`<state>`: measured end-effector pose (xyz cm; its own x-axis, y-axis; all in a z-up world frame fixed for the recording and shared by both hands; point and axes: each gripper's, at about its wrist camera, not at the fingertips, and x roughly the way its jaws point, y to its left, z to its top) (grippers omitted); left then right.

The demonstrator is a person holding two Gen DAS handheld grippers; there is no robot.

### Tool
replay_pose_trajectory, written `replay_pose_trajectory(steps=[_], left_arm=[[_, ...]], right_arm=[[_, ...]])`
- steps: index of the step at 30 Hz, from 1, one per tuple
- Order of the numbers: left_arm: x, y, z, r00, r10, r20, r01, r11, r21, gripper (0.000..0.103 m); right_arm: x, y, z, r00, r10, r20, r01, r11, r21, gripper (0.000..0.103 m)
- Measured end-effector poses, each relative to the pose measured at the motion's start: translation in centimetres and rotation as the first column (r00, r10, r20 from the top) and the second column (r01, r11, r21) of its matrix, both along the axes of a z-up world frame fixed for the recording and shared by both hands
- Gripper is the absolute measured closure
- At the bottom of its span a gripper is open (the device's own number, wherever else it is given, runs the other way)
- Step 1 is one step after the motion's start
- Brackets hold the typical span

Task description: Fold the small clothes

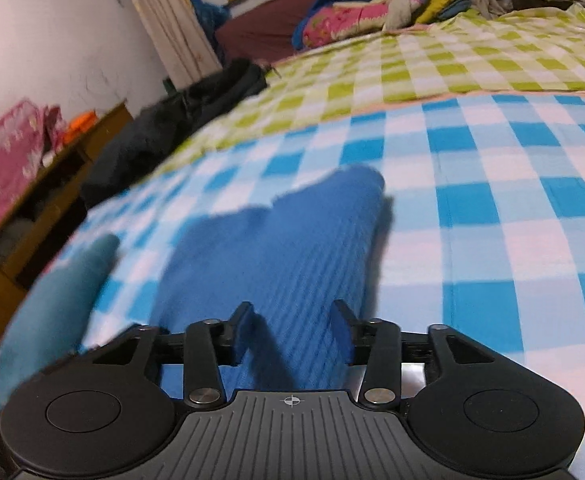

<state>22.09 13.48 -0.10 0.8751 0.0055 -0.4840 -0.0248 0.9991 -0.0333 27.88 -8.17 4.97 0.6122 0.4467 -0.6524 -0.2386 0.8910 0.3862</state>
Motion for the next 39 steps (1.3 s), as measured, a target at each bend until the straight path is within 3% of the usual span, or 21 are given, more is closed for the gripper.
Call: replay_pose_trajectory(steps=[2, 7, 11, 18, 20, 22, 25, 29, 35, 39], left_arm=[[-0.2, 0.2, 0.2, 1.000, 0.000, -0.003, 0.000, 1.000, -0.011, 0.061], [-1.1, 1.6, 1.2, 1.000, -0.011, 0.020, 0.013, 0.993, -0.117, 0.061], [-0.8, 1.9, 1.3, 0.999, -0.032, 0.013, 0.033, 0.989, -0.142, 0.061], [0.2, 2.5, -0.5, 0.997, -0.058, -0.047, 0.049, 0.982, -0.185, 0.050], [0.3, 2.9, -0.9, 0.996, -0.064, -0.057, 0.050, 0.974, -0.221, 0.050], [0.2, 3.2, -1.4, 0.994, -0.075, -0.076, 0.052, 0.963, -0.266, 0.050], [-0.3, 2.7, -1.4, 0.993, -0.088, -0.081, 0.064, 0.963, -0.262, 0.055], [-2.0, 0.7, -1.0, 0.983, -0.147, -0.108, 0.112, 0.954, -0.279, 0.065], [-5.3, -3.4, -0.4, 0.958, -0.250, -0.143, 0.218, 0.954, -0.208, 0.065], [-6.5, -4.4, 1.4, 0.966, -0.233, -0.109, 0.218, 0.966, -0.139, 0.065]], right_arm=[[-0.5, -0.2, -0.6, 1.000, -0.002, -0.007, 0.002, 1.000, -0.001, 0.047], [-1.9, -2.0, -1.6, 0.996, 0.002, -0.084, 0.008, 0.993, 0.118, 0.035], [-2.4, -1.7, -2.8, 0.991, 0.024, -0.130, -0.003, 0.987, 0.161, 0.034], [-2.3, 0.0, -3.2, 0.994, 0.034, -0.108, -0.016, 0.986, 0.164, 0.025], [-2.4, 0.2, -3.3, 0.994, 0.026, -0.103, -0.010, 0.988, 0.154, 0.028], [-2.4, 0.3, -3.3, 0.993, 0.025, -0.113, -0.008, 0.988, 0.153, 0.045], [-2.5, -0.3, -3.2, 0.990, 0.036, -0.138, -0.016, 0.990, 0.141, 0.064], [-3.9, -1.6, -2.6, 0.988, 0.061, -0.145, -0.043, 0.992, 0.119, 0.068], [-7.0, -4.9, -2.1, 0.981, 0.050, -0.190, -0.035, 0.996, 0.082, 0.064], [-8.4, -6.3, -0.5, 0.987, 0.028, -0.160, -0.021, 0.999, 0.046, 0.062]])
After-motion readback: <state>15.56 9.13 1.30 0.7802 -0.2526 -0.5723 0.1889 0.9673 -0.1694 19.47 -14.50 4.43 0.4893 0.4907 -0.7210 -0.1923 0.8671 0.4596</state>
